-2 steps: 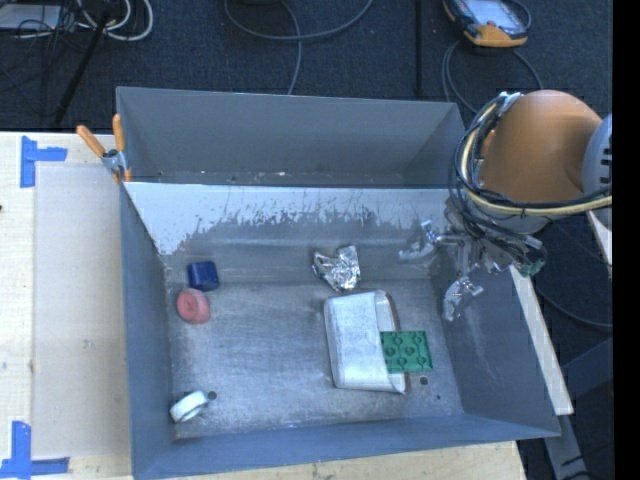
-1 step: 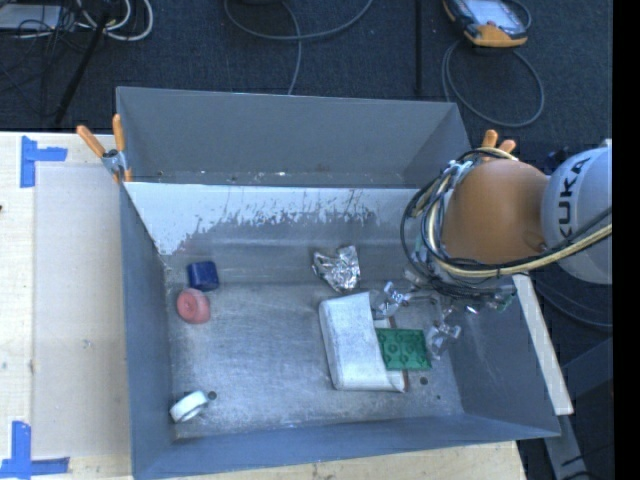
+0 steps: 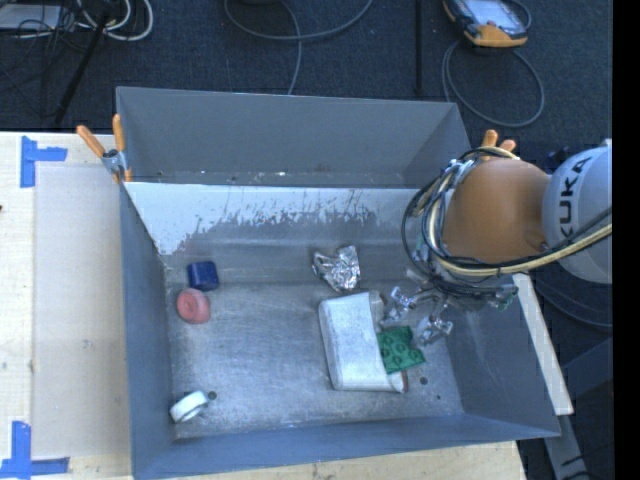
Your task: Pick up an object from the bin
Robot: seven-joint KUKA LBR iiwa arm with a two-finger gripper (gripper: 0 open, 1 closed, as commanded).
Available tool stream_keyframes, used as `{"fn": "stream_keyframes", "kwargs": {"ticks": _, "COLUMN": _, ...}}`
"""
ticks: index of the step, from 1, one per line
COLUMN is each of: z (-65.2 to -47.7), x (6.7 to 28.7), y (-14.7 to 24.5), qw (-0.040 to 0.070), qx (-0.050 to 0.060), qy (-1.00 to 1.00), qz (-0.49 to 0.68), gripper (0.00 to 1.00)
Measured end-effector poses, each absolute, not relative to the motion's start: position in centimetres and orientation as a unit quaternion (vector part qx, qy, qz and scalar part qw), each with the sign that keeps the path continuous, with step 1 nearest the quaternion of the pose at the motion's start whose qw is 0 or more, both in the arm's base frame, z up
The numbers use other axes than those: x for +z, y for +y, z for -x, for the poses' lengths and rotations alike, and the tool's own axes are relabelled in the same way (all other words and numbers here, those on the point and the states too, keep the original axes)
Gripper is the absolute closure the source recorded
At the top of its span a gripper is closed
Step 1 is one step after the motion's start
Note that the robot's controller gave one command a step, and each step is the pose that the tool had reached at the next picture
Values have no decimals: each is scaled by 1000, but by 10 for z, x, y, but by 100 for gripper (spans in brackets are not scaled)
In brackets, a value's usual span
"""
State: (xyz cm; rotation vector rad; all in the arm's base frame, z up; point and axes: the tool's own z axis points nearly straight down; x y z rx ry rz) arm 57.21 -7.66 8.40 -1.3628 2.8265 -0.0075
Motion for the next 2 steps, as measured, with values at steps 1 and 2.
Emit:
{"fn": "stream_keyframes", "kwargs": {"ticks": 1, "z": -586, "x": 190, "y": -48, "qw": 4, "qx": -1, "qy": 905, "qz": 425, "gripper": 100}}
{"fn": "stream_keyframes", "kwargs": {"ticks": 2, "z": -577, "x": 248, "y": -35, "qw": 1, "qx": 1, "qy": 608, "qz": 794, "gripper": 100}}
